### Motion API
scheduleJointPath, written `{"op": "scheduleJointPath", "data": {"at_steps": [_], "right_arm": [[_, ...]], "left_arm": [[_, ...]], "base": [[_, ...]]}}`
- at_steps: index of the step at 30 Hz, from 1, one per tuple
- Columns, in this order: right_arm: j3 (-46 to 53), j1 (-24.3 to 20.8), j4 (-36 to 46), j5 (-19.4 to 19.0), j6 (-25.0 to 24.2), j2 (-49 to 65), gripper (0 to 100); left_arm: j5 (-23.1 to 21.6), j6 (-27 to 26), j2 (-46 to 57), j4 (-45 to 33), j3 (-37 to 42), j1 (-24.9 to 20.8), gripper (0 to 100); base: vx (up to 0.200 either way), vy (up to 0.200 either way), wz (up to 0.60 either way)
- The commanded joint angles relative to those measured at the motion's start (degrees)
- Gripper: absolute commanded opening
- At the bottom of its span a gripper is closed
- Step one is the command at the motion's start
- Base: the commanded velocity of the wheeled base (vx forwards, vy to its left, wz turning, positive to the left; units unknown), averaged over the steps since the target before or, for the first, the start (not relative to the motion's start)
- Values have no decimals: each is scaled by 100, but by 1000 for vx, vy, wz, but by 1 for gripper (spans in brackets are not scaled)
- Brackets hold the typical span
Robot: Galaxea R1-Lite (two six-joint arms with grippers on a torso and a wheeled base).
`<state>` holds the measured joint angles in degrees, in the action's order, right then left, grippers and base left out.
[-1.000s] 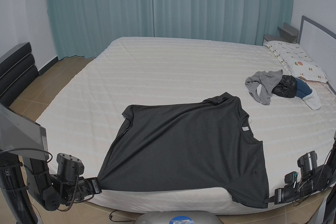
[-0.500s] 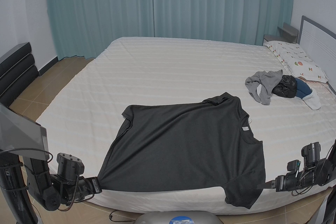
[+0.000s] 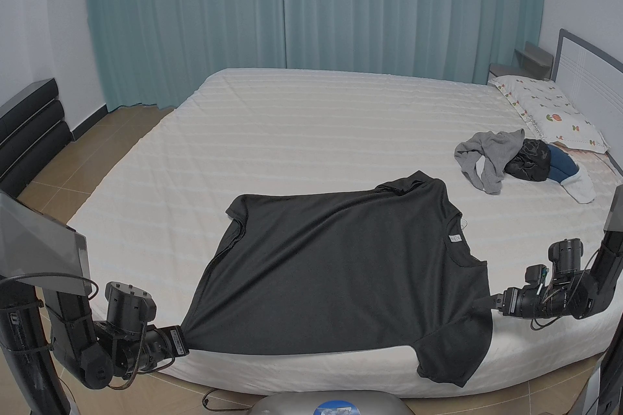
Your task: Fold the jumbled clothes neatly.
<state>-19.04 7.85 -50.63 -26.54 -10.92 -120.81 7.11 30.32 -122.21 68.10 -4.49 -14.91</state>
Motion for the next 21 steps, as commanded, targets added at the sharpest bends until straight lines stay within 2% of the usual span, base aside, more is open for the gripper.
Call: {"op": "scheduleJointPath", "data": {"at_steps": [1,8,9,21], "right_arm": [[-152,15,-553,8,-6,-751,100],[-170,24,-861,26,-6,-1103,100],[-161,32,-870,26,-6,-1103,0],[296,287,-870,26,20,-795,0]], "left_arm": [[1,0,-22,2,-17,6,0],[-8,0,-66,2,-26,6,0],[-8,9,-66,2,-35,6,0],[-8,9,-66,2,-26,6,0]], "base": [[0,0,0],[0,0,0],[0,0,0],[0,0,0]]}}
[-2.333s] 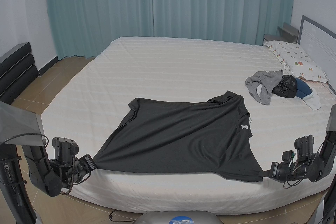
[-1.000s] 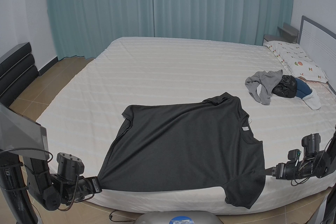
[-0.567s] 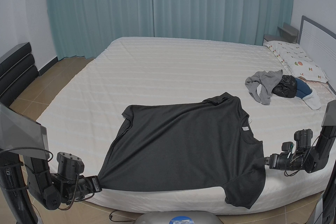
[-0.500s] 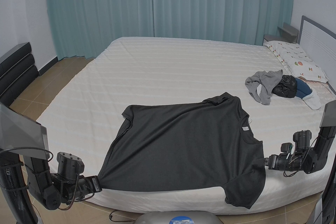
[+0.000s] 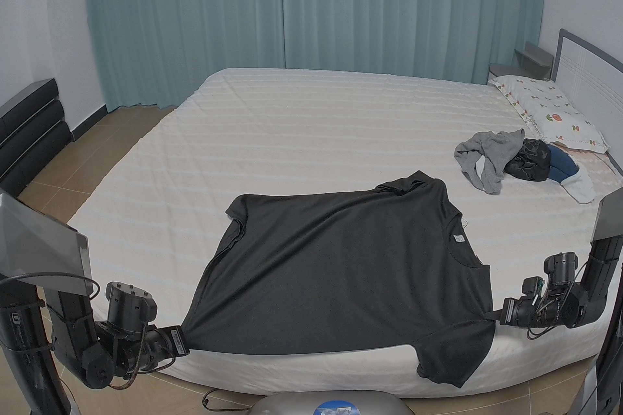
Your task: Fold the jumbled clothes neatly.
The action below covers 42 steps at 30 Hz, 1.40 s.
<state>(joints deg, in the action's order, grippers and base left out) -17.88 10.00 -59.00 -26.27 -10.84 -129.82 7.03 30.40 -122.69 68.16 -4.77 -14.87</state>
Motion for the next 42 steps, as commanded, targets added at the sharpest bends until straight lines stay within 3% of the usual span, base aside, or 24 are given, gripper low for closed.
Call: {"op": "scheduleJointPath", "data": {"at_steps": [1,14,15,18,19,25,27,32,42], "right_arm": [[259,99,-32,-1,20,167,0],[699,152,-32,-45,275,299,0],[699,152,-32,-45,275,299,100],[672,108,-50,-71,240,457,100],[672,108,-50,-71,231,466,100],[505,-24,-50,-247,-252,1011,100],[452,-261,-85,-317,-973,1248,100],[400,-551,-410,-308,-1834,1187,100],[470,-604,-955,-256,-2449,870,100]], "left_arm": [[9,1,-18,5,2,-7,0],[0,1,-1,5,2,-7,0],[0,9,-1,5,-7,2,0],[-35,53,43,5,-51,2,0],[-35,53,34,5,-51,2,100],[-53,53,43,5,-59,19,100],[-44,53,87,5,-77,99,100],[-106,53,280,5,-200,248,100],[-238,352,289,5,-411,318,100]], "base": [[0,0,0],[0,0,0],[0,0,0],[0,0,0],[0,0,0],[0,0,0],[0,0,0],[0,0,0],[0,0,0]]}}
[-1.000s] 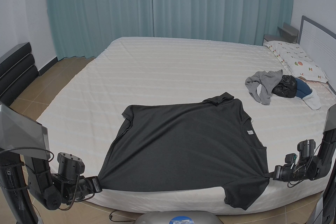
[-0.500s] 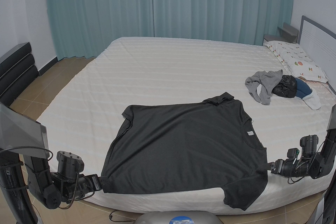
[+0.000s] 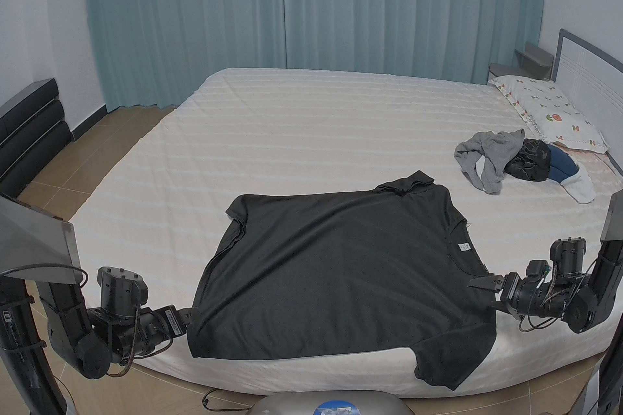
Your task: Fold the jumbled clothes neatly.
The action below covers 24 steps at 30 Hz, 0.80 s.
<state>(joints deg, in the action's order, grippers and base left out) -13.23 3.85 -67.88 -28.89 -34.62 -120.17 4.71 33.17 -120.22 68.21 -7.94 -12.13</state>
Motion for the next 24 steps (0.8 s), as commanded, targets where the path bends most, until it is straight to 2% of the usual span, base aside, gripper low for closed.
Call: {"op": "scheduleJointPath", "data": {"at_steps": [1,8,16,20,24], "right_arm": [[-4,19,-156,15,-264,-103,100],[31,19,-279,15,-387,-85,100],[48,10,-287,15,-423,-59,100],[48,10,-287,15,-423,-41,100],[13,1,-287,24,-423,3,100]], "left_arm": [[-14,207,34,0,-147,88,100],[-242,260,-10,0,-147,185,100],[-242,295,8,8,-217,185,100],[-233,603,69,0,-296,176,100],[-242,612,78,0,-323,158,100]], "base": [[0,0,0],[0,171,0],[0,0,0],[0,0,0],[200,0,0]]}}
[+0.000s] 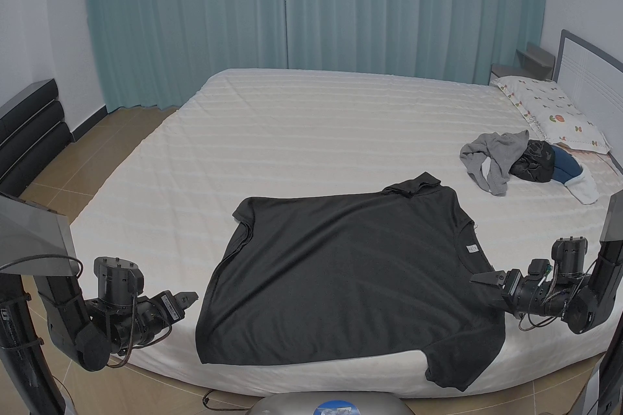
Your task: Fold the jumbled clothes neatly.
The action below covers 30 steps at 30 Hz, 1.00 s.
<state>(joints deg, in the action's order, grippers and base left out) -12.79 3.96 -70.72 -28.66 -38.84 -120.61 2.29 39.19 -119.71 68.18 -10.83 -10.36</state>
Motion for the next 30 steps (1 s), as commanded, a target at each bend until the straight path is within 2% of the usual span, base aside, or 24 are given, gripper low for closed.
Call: {"op": "scheduleJointPath", "data": {"at_steps": [1,5,14,23,26,30], "right_arm": [[-40,-9,-3,1,-1,56,100],[-57,-45,-3,1,-1,82,100],[-40,-45,-3,-8,-10,38,100],[75,-133,-39,1,-1,117,100],[110,-115,-109,1,-1,38,100],[136,-124,-126,1,8,-50,100]], "left_arm": [[-1,9,27,2,-34,-18,100],[-9,27,27,2,-122,-27,100],[-9,264,115,-24,-666,-27,100],[-247,326,-114,-701,-2082,-10,100],[-546,326,-483,-1448,-3163,-10,100],[-607,326,-1037,-2705,-4648,-27,100]], "base": [[200,0,0],[200,0,0],[0,0,0],[0,0,0],[0,0,0],[0,0,0]]}}
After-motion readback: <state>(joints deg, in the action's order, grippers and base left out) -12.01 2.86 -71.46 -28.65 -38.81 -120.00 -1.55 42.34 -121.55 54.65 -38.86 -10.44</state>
